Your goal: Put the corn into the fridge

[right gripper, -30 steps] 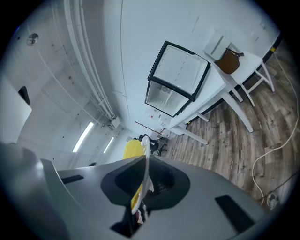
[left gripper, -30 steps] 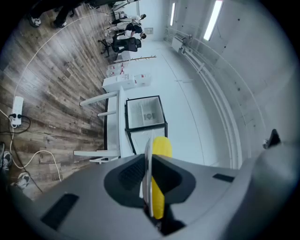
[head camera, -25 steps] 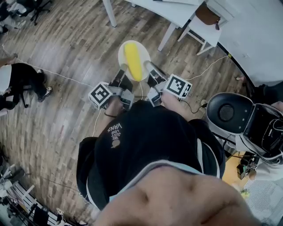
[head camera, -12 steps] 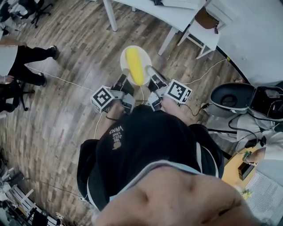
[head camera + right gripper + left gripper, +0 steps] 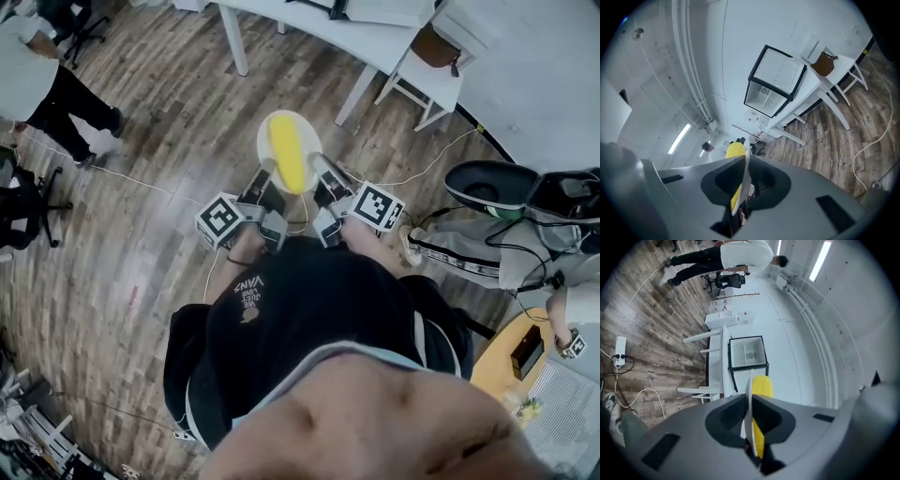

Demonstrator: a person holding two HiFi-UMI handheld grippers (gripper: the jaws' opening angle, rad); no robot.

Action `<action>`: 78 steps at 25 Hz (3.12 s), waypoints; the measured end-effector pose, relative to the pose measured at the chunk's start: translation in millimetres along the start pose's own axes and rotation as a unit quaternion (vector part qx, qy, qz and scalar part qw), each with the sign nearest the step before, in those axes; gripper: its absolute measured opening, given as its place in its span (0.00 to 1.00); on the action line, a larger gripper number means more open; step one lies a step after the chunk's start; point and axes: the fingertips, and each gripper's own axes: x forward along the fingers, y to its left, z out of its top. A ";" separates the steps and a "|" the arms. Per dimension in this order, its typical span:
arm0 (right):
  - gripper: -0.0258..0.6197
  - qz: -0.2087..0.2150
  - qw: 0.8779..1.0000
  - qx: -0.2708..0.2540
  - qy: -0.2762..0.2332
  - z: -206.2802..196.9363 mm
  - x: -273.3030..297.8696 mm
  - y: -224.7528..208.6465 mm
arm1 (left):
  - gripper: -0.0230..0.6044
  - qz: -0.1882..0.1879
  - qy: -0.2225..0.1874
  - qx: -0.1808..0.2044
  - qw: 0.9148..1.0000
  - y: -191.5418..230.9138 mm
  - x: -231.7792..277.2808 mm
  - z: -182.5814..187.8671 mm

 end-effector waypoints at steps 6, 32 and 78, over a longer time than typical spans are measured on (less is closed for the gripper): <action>0.09 0.002 1.000 -0.002 0.002 -7.5 11.0 -2.1 | 0.10 -0.004 0.001 0.001 1.000 8.6 -2.1 8.1; 0.09 0.025 0.999 0.002 0.029 86.2 114.4 -21.2 | 0.10 0.009 -0.021 0.000 1.000 3.9 112.1 76.0; 0.09 0.026 0.998 0.009 0.052 209.0 251.9 -60.5 | 0.10 0.031 -0.034 -0.013 0.999 16.6 272.0 166.1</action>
